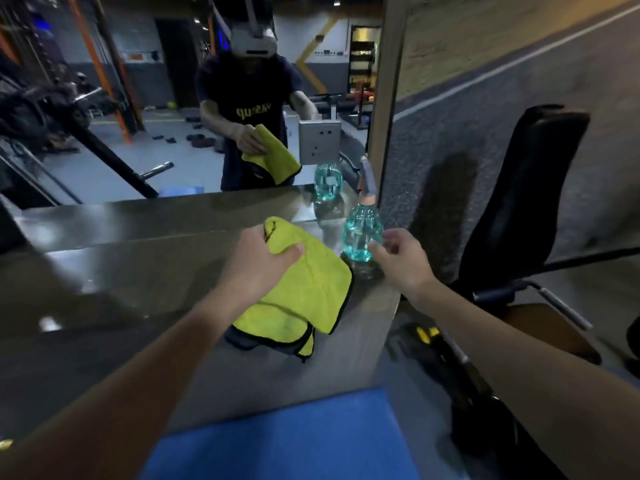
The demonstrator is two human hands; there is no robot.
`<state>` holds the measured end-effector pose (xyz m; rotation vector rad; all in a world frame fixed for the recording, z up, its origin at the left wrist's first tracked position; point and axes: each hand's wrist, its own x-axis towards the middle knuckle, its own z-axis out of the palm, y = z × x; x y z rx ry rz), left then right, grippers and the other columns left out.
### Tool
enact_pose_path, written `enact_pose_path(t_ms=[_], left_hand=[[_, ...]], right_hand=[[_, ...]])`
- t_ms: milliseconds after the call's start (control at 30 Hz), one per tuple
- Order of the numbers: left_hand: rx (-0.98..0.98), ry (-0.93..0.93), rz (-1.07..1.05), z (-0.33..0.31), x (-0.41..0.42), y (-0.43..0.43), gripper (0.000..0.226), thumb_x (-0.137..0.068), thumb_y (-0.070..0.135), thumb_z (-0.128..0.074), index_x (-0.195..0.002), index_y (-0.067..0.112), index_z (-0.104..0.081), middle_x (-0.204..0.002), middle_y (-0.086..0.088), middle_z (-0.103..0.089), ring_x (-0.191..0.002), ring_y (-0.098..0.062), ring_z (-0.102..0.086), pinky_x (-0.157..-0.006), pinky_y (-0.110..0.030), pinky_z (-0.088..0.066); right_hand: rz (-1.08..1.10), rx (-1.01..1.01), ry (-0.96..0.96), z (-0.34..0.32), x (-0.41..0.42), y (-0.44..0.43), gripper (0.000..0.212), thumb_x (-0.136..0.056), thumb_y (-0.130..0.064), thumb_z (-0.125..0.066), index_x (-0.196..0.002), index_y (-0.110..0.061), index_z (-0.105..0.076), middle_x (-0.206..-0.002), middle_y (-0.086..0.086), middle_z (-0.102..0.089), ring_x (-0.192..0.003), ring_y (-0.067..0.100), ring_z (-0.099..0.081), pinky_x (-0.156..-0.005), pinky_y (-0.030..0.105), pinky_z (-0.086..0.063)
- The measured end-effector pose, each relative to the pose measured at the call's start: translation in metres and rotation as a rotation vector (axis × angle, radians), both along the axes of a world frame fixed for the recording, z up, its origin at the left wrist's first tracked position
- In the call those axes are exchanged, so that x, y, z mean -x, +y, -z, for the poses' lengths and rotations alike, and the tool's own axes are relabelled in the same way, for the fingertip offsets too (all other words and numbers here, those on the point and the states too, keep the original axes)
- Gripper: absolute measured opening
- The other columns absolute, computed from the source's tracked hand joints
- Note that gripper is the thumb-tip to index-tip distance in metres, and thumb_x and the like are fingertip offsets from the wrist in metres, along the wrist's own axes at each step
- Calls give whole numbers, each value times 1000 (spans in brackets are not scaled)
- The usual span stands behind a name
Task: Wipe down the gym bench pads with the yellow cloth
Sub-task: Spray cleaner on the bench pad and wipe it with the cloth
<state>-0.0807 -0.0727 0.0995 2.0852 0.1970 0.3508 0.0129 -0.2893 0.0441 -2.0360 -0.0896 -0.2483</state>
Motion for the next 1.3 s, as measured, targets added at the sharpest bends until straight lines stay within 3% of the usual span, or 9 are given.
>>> enact_pose_path(t_ms=[167,367,433,500,733,867,967,1133,1300], left_hand=[[4,-4,-17,-9,-52,-4,19,-87,29,-76,-89,10,-73,-84,-5,-76,-76,-21,-73,-77,-50,-59],[-2,6,-25,-7,-71,3,13,-87,29,-77,-85,17,-72,-79,3,-74,-74,-14,-71,-77,-43,-60],[7,9,-6,-6,-71,8,12,-87,29,-77,-84,18,-72,-80,3,-74,-74,-14,-71,-77,-43,-60],[18,-1,18,-5,-68,13,12,-86,28,-77,-84,18,-72,-80,3,-74,-75,-14,-71,-77,-44,-60],[29,-38,132,-3,-40,34,18,-85,29,-78,-87,12,-72,-83,-2,-75,-77,-17,-71,-78,-43,-59],[27,-67,253,8,-12,31,17,-87,26,-77,-85,11,-72,-80,0,-74,-71,-10,-70,-69,-33,-58],[6,-25,320,33,7,21,17,-85,30,-77,-87,14,-72,-83,2,-74,-77,-12,-70,-75,-35,-58],[-45,141,375,117,37,0,16,-85,33,-76,-89,19,-68,-85,4,-72,-80,-14,-68,-82,-41,-57],[-271,315,317,233,59,-11,24,-86,42,-71,-94,21,-62,-90,1,-70,-88,-26,-66,-80,-42,-55]], right_hand=[[-20,-14,-27,-10,-62,7,67,-83,-40,-77,-137,-13,-49,-132,4,-52,-125,20,-48,-108,41,-41],[-81,-69,-36,-18,-87,20,56,-85,-39,-76,-133,-23,-53,-119,-9,-58,-120,17,-53,-105,40,-43],[-51,52,-41,-20,-93,24,32,-83,-49,-74,-108,-34,-61,-104,-10,-62,-106,22,-59,-95,48,-49],[-37,61,-44,-26,-89,28,17,-86,-45,-72,-89,-32,-61,-86,-9,-64,-80,16,-62,-77,41,-52],[-20,50,-148,-22,-1,29,18,-97,-31,-61,-94,-15,-53,-73,0,-57,-61,11,-49,-57,32,-40],[95,-70,-143,-5,72,18,16,-97,-19,-56,-92,-8,-44,-66,-4,-43,-54,6,-39,-52,26,-36],[162,-81,-77,23,123,6,19,-92,-16,-56,-85,-6,-43,-61,-4,-36,-49,6,-31,-48,25,-32],[237,-17,184,108,183,-13,24,-84,-9,-63,-76,-11,-41,-66,7,-42,-60,20,-38,-56,37,-35],[288,55,397,219,223,-27,19,-78,-4,-65,-84,-1,-47,-66,9,-47,-59,21,-40,-55,40,-38]])
